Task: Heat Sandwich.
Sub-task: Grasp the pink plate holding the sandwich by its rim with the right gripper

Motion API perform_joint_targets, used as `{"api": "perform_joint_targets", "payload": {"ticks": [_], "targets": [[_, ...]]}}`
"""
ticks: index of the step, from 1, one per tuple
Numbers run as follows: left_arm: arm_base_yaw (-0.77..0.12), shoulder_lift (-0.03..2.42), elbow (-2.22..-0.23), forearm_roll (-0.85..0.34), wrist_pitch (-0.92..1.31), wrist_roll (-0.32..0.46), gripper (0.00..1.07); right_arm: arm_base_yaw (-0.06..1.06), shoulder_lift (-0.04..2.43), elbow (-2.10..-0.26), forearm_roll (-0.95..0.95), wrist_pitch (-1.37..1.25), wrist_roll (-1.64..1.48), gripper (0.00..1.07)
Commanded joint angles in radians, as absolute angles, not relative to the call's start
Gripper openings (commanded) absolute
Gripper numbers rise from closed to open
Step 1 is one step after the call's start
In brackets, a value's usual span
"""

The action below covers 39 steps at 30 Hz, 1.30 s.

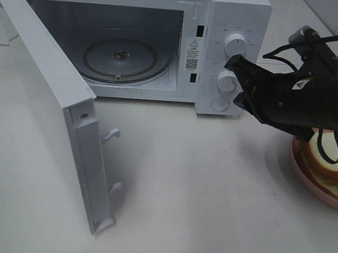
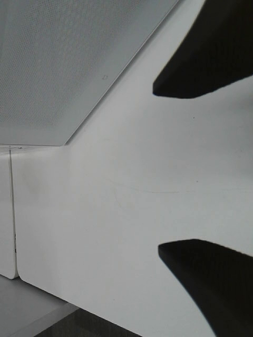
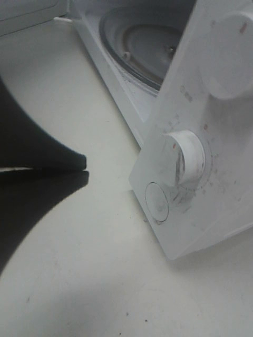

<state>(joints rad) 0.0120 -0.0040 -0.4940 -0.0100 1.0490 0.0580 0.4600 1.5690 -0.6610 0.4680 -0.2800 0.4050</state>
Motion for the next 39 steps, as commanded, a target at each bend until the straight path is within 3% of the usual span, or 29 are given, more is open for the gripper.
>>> {"api": "perform_joint_targets", "payload": {"ticks": [1, 10, 19, 23, 26, 27, 29, 31, 32, 33, 35, 39], "targets": [[0.006, -0.026, -0.492, -0.009, 1.037, 0.058, 0.69, 0.454, 1.523, -0.679, 0.461, -0.166, 0.242, 0.01], [0.006, -0.026, -0.492, -0.009, 1.037, 0.058, 0.69, 0.361, 1.511, -0.863, 0.434, 0.306, 0.025, 0.01], [0.006, -0.026, -0.492, -0.009, 1.037, 0.058, 0.69, 0.291, 1.505, -1.005, 0.168, 0.684, 0.009, 0.07], [0.006, -0.026, -0.492, -0.009, 1.037, 0.058, 0.69, 0.291, 1.505, -1.055, 0.067, 0.833, 0.021, 0.17], [0.006, -0.026, -0.492, -0.009, 1.037, 0.058, 0.69, 0.291, 1.502, -1.081, -0.022, 0.979, 0.071, 0.33], [0.006, -0.026, -0.492, -0.009, 1.037, 0.058, 0.69, 0.291, 1.502, -1.081, -0.022, 0.979, 0.071, 0.33], [0.006, -0.026, -0.492, -0.009, 1.037, 0.058, 0.69, 0.291, 1.493, -1.081, -0.082, 1.075, 0.072, 0.51], [0.006, -0.026, -0.492, -0.009, 1.037, 0.058, 0.69, 0.291, 1.491, -1.081, -0.111, 1.143, 0.072, 0.6], [0.006, -0.026, -0.492, -0.009, 1.037, 0.058, 0.69, 0.291, 1.491, -1.081, -0.111, 1.143, 0.072, 0.6], [0.006, -0.026, -0.492, -0.009, 1.037, 0.058, 0.69, 0.291, 1.484, -1.081, -0.125, 1.209, 0.067, 0.7], [0.006, -0.026, -0.492, -0.009, 1.037, 0.058, 0.69, 0.291, 1.475, -1.081, -0.125, 1.252, 0.058, 0.76], [0.006, -0.026, -0.492, -0.009, 1.037, 0.058, 0.69, 0.266, 1.432, -1.079, -0.083, 1.266, 0.069, 0.77]]}}
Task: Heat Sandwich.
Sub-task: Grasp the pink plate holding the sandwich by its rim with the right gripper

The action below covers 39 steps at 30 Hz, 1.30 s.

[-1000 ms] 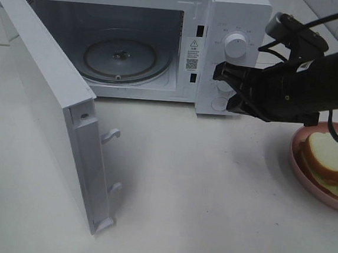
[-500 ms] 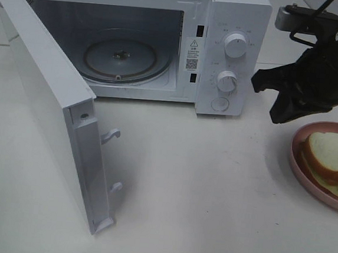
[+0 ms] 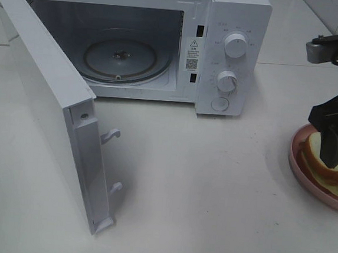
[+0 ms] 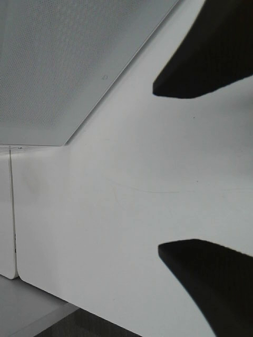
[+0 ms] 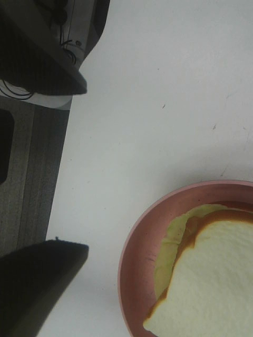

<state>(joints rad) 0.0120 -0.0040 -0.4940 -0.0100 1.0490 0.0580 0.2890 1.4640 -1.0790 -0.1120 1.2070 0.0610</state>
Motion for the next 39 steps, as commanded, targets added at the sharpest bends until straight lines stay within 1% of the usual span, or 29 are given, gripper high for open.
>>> {"api": "perform_joint_targets", "payload": {"ticks": [1, 2, 3, 5, 10, 15, 16, 18, 30, 39], "targets": [[0.006, -0.026, -0.492, -0.009, 1.037, 0.058, 0.69, 0.245, 1.42, -1.078, -0.054, 1.264, 0.071, 0.76], [0.006, -0.026, -0.492, -0.009, 1.037, 0.058, 0.69, 0.245, 1.42, -1.078, -0.054, 1.264, 0.071, 0.76], [0.006, -0.026, -0.492, -0.009, 1.037, 0.058, 0.69, 0.201, 1.401, -1.067, -0.018, 1.251, 0.065, 0.74], [0.006, -0.026, -0.492, -0.009, 1.037, 0.058, 0.69, 0.161, 1.384, -1.05, -0.009, 1.231, 0.054, 0.73], [0.006, -0.026, -0.492, -0.009, 1.037, 0.058, 0.69, 0.116, 1.346, -0.97, -0.006, 1.155, 0.022, 0.73], [0.006, -0.026, -0.492, -0.009, 1.037, 0.058, 0.69, 0.116, 1.339, -0.907, 0.006, 1.032, 0.019, 0.73], [0.006, -0.026, -0.492, -0.009, 1.037, 0.058, 0.69, 0.116, 1.341, -0.878, 0.019, 0.952, 0.015, 0.73], [0.006, -0.026, -0.492, -0.009, 1.037, 0.058, 0.69, 0.116, 1.347, -0.859, 0.02, 0.898, 0.012, 0.73], [0.006, -0.026, -0.492, -0.009, 1.037, 0.058, 0.69, 0.117, 1.479, -0.858, 0.019, 0.745, 0.0, 0.72], [0.006, -0.026, -0.492, -0.009, 1.037, 0.058, 0.69, 0.119, 1.581, -0.86, 0.07, 0.632, 0.0, 0.7]]}}
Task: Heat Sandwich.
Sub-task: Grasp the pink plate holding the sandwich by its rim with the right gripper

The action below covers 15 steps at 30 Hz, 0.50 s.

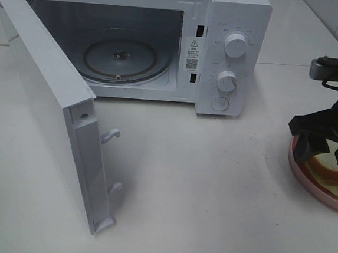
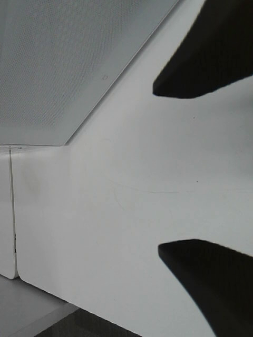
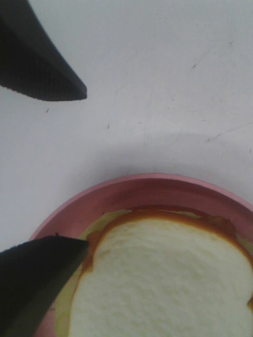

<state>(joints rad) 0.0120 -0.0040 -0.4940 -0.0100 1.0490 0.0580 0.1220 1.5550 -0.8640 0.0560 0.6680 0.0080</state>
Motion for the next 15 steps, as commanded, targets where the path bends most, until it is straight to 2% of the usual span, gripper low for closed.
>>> {"api": "perform_joint_targets", "payload": {"ticks": [1, 15], "targets": [[0.006, -0.026, -0.492, -0.009, 1.037, 0.058, 0.69, 0.119, 1.592, -0.86, 0.07, 0.629, 0.0, 0.7], [0.006, -0.026, -0.492, -0.009, 1.037, 0.058, 0.69, 0.178, 1.649, -0.877, 0.071, 0.581, 0.0, 0.7]]}}
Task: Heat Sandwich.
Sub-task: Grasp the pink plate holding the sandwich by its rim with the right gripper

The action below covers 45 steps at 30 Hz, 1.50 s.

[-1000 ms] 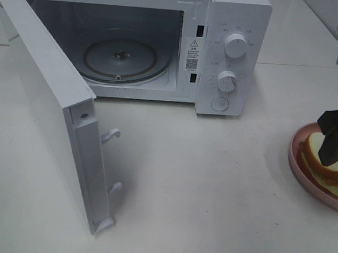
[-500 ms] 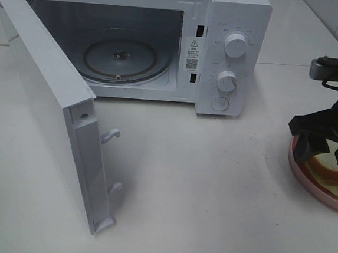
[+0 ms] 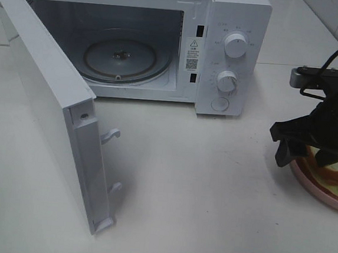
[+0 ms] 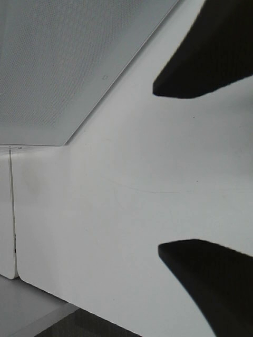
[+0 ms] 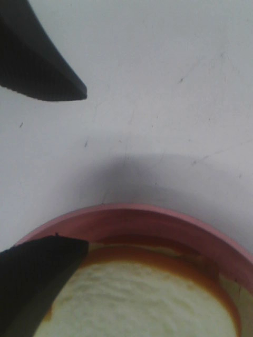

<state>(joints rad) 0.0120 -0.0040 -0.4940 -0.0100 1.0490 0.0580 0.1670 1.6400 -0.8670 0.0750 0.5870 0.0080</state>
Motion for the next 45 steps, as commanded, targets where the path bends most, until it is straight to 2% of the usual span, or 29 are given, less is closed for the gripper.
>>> {"api": "perform_joint_targets", "payload": {"ticks": [1, 31, 45], "targets": [[0.006, -0.026, -0.492, -0.009, 1.037, 0.058, 0.69, 0.178, 1.662, -0.892, 0.068, 0.585, 0.0, 0.7], [0.006, -0.026, -0.492, -0.009, 1.037, 0.058, 0.69, 0.174, 1.822, -0.911, -0.073, 0.47, 0.0, 0.69], [0.006, -0.026, -0.492, -0.009, 1.037, 0.058, 0.69, 0.174, 1.893, -0.911, -0.074, 0.473, 0.008, 0.67]]}}
